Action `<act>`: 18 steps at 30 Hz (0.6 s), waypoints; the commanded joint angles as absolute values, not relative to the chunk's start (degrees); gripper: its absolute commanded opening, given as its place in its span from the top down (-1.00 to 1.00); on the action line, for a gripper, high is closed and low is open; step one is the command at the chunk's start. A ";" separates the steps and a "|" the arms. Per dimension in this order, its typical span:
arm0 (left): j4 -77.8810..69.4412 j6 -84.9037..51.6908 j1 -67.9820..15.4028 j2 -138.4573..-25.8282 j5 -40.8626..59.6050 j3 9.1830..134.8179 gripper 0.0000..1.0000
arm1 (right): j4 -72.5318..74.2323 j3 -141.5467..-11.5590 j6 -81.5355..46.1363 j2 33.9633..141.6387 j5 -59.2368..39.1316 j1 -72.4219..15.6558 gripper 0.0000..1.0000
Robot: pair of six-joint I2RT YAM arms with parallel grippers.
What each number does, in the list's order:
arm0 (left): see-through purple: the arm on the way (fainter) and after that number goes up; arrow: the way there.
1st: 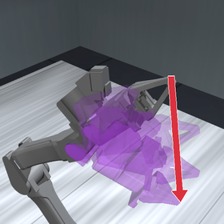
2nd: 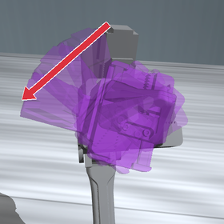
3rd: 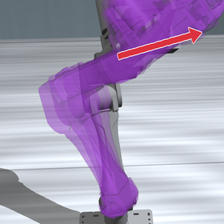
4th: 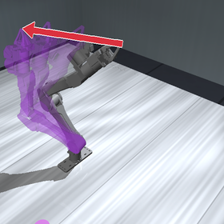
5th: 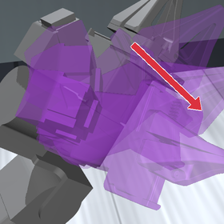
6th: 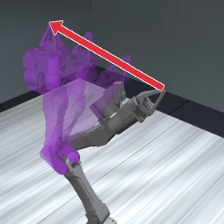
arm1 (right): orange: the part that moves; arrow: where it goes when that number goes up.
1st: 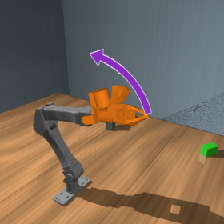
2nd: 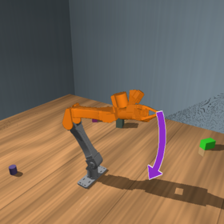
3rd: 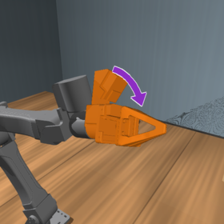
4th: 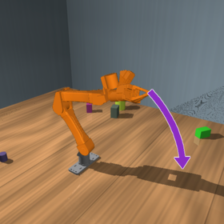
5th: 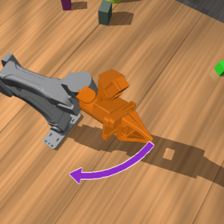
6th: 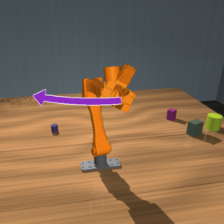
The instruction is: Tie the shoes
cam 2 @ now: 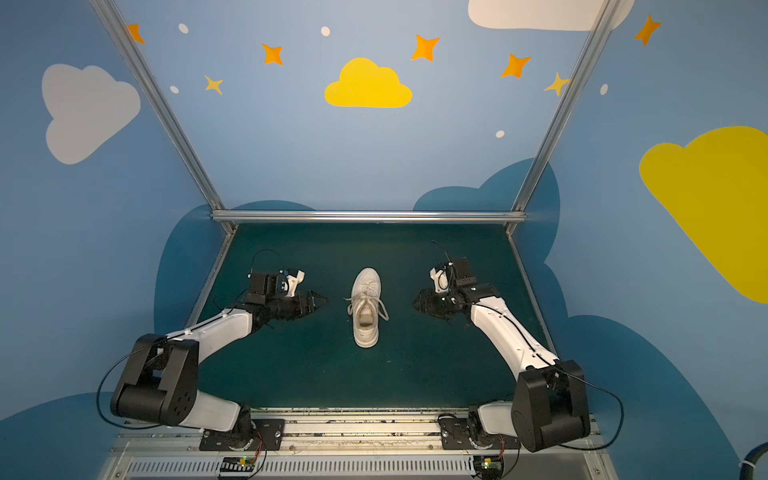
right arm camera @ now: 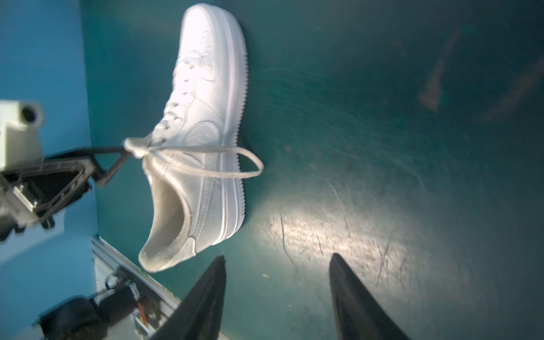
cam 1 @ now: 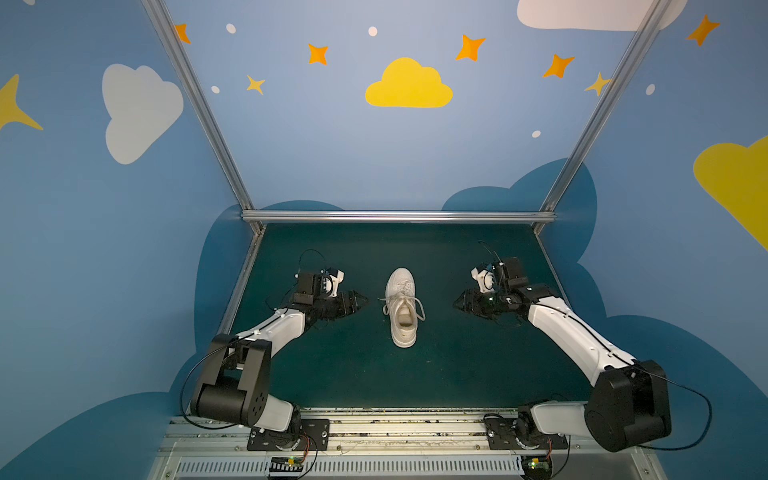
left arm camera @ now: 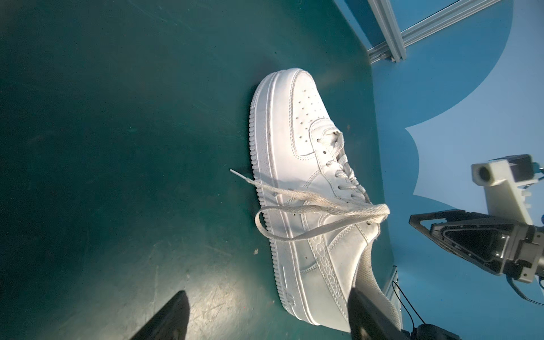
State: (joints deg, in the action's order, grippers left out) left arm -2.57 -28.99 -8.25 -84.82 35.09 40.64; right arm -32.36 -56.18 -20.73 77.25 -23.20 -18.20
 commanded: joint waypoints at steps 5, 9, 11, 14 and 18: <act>-4.05 -34.57 -8.39 -94.25 39.55 46.57 -0.33 | -33.30 -68.56 -9.25 85.17 -25.45 -21.48 0.00; -5.47 -37.56 -9.22 -99.00 39.66 49.38 -0.29 | -35.46 -73.77 -8.43 89.44 -24.42 -22.74 0.03; -7.22 -40.00 -9.62 -101.20 40.43 50.45 -0.28 | -35.85 -75.36 -8.35 91.00 -24.28 -23.17 0.03; -10.26 -43.10 -10.59 -103.74 40.77 51.30 -0.28 | -35.52 -76.00 -8.42 92.00 -24.03 -23.55 0.05; -12.16 -45.31 -11.89 -107.17 40.73 53.33 -0.26 | -34.63 -77.35 -7.91 93.75 -25.81 -24.20 0.06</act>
